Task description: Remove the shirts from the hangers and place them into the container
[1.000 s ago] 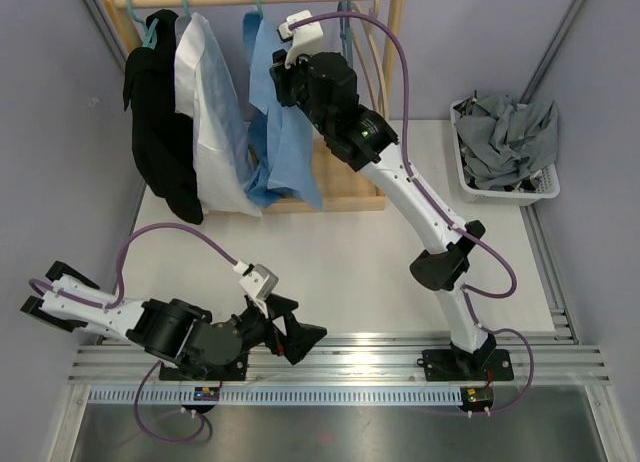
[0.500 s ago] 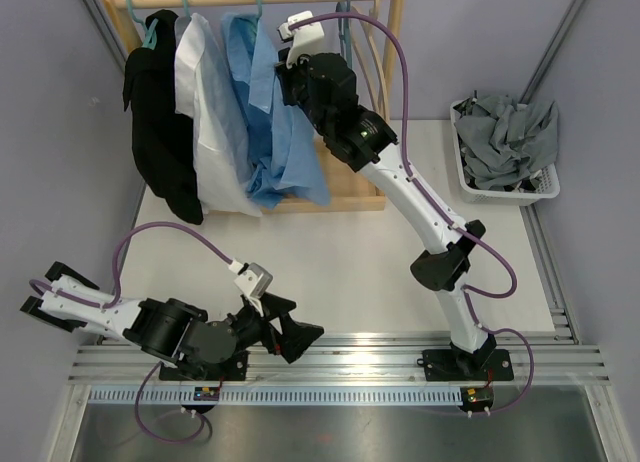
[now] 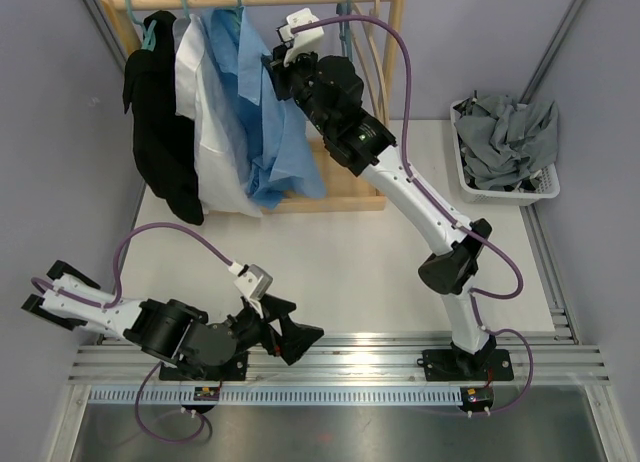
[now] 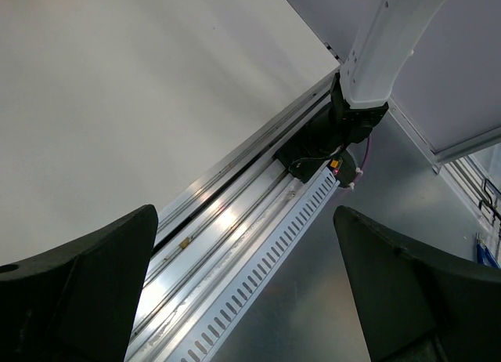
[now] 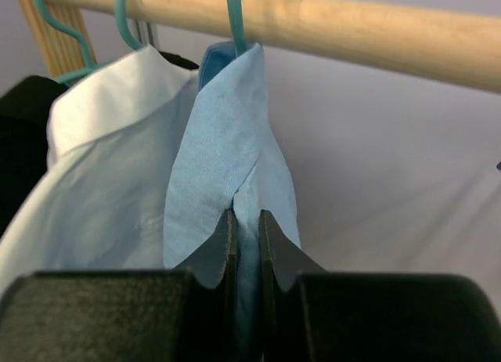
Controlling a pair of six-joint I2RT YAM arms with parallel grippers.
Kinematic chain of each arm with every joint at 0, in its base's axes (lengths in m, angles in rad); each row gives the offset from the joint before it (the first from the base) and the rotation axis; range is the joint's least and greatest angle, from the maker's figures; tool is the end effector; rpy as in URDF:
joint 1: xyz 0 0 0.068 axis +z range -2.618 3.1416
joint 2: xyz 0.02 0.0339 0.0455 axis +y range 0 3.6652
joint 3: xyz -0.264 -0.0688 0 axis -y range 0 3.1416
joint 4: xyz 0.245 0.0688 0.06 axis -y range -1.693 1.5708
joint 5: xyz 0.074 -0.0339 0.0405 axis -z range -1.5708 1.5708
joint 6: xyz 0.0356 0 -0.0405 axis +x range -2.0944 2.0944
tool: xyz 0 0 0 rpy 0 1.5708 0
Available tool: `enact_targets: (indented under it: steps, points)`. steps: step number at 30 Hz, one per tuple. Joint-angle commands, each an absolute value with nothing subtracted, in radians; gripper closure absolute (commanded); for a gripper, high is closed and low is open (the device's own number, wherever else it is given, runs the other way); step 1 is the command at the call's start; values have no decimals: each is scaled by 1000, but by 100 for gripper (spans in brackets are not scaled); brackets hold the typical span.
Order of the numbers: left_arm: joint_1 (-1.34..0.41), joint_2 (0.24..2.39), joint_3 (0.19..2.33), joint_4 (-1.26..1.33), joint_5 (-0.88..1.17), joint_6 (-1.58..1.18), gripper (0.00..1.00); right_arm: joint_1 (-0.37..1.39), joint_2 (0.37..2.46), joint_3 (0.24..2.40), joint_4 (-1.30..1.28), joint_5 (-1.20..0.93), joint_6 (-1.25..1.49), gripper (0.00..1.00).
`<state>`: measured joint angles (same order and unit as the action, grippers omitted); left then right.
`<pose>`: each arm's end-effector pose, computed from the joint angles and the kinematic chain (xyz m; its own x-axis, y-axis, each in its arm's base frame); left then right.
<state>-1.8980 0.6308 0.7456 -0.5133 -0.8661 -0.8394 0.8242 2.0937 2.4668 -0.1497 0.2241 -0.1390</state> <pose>-0.0170 -0.1344 0.3192 -0.5412 -0.0944 -0.8356 0.6533 0.5785 -0.4885 0.3210 0.3353 0.5115 0.2278 0.0473 -0.9726 -0.5421 0.8358 -0.0864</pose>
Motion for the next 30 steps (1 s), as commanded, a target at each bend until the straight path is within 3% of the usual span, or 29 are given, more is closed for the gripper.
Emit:
enact_targets:
  steps: [1,5,10,15,20,27,30]
  points:
    - [-1911,630,747,-465,-914,-865,1,834,2049,2580,112,126,-155,100]
    - [-1916,626,749,-477,-925,-873,1,836,2051,2600,144,135,-163,100]
    - [-1922,612,755,-489,-937,-871,1,850,1935,2465,86,244,-198,100]
    - [-1922,626,787,-494,-946,-832,1,867,1683,2046,95,351,-178,100]
    - [-1924,667,874,-506,-971,-752,1,894,1444,1820,-45,434,-132,100]
    - [-1924,776,1069,-540,-1184,-634,1,937,1201,1638,-210,430,-32,100]
    - [-1924,820,1147,-454,-1302,-429,1,945,1131,1614,-340,368,36,100]
